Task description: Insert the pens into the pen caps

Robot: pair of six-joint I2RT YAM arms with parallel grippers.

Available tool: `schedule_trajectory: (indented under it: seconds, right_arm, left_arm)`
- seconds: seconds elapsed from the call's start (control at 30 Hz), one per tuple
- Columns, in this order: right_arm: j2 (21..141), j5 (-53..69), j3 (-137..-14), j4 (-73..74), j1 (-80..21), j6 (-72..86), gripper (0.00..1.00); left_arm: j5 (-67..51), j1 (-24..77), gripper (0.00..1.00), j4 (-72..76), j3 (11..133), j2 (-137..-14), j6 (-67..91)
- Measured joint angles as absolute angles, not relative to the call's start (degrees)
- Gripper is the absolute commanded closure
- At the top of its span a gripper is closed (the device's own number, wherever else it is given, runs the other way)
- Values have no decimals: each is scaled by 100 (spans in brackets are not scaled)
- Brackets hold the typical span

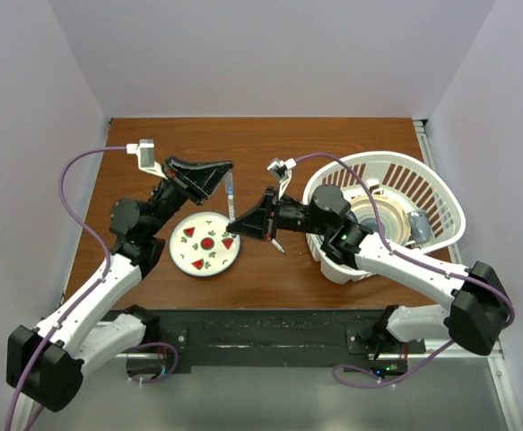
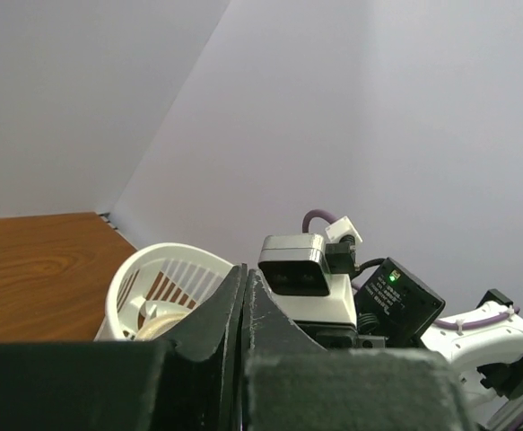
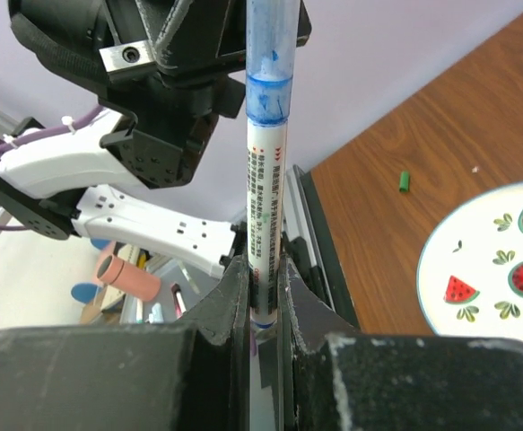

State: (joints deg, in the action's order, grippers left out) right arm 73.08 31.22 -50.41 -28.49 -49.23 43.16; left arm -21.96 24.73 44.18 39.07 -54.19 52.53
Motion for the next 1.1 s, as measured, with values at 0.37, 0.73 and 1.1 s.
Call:
schedule_trajectory:
  seconds: [0.37,0.73,1.1]
  right_arm:
    - [7310,3048,-5164,-1872,-4888,3671,100]
    - [7441,2307,-5129,-766,-4880,3033,100]
    - [8584,928,-5074,174,-4987,3249,100]
  left_arm:
    - [-2043,2480,39,3522,3795,-5061,4735]
    - [-740,2482,22,1527,4674,-4633,3120]
    - [869,2482,9,121,4648,-3944,1925]
